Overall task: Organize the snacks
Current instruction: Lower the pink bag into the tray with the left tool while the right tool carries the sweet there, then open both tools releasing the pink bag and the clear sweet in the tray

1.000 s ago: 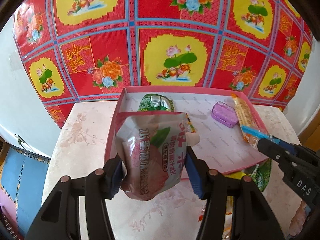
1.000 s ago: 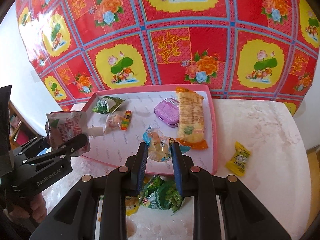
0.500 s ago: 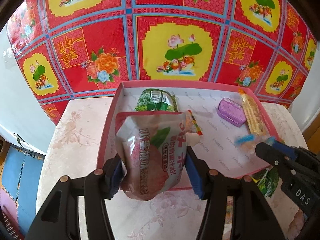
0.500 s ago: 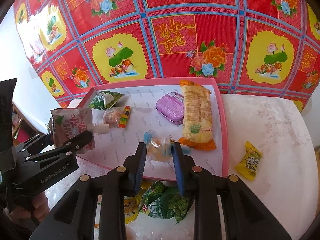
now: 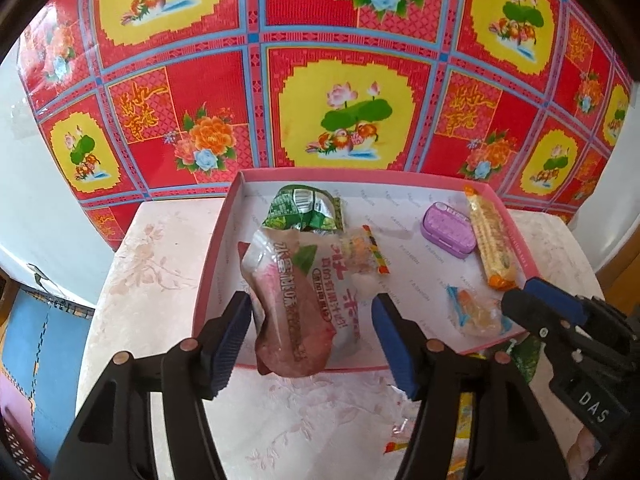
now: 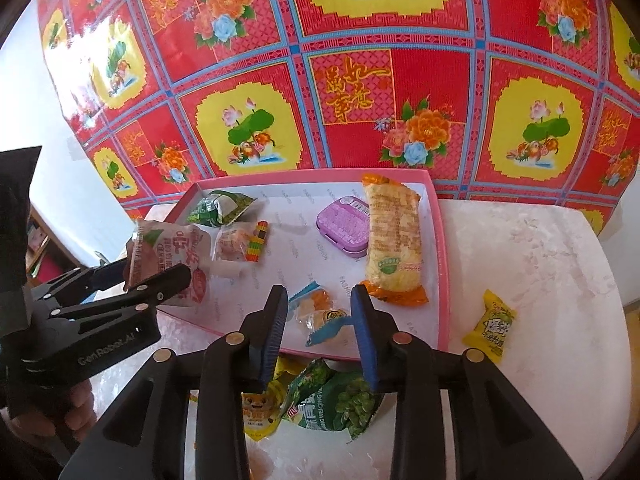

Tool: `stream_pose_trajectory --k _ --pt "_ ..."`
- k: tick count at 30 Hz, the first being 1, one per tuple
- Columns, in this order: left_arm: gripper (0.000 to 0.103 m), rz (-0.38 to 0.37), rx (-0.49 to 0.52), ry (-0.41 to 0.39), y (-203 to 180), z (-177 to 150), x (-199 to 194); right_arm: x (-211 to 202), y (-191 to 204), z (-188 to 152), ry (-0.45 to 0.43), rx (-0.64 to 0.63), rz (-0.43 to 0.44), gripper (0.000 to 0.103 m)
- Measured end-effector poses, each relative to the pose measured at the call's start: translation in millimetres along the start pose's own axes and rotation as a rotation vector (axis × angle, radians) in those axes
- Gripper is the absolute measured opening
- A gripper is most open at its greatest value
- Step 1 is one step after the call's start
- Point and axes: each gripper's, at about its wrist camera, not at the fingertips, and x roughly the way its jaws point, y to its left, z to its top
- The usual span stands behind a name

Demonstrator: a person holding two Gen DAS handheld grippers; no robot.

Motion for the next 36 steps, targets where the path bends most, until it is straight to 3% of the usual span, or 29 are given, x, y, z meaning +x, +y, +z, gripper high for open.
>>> stream_pose_trajectory --k 10,27,36 --pt "0.067 -0.017 -0.090 0.015 5 5 -20 -15 -8 -5 -0.026 0.008 -0.002 0.034" --pt "0.067 0.017 -0.068 0.036 -13 -18 -44 -43 -44 -24 -0.056 0.067 -0.038 0.034" --pt "0.067 -0.019 -0.067 0.091 -26 -37 -41 -51 -62 -38 -0.052 0.092 -0.044 0.034"
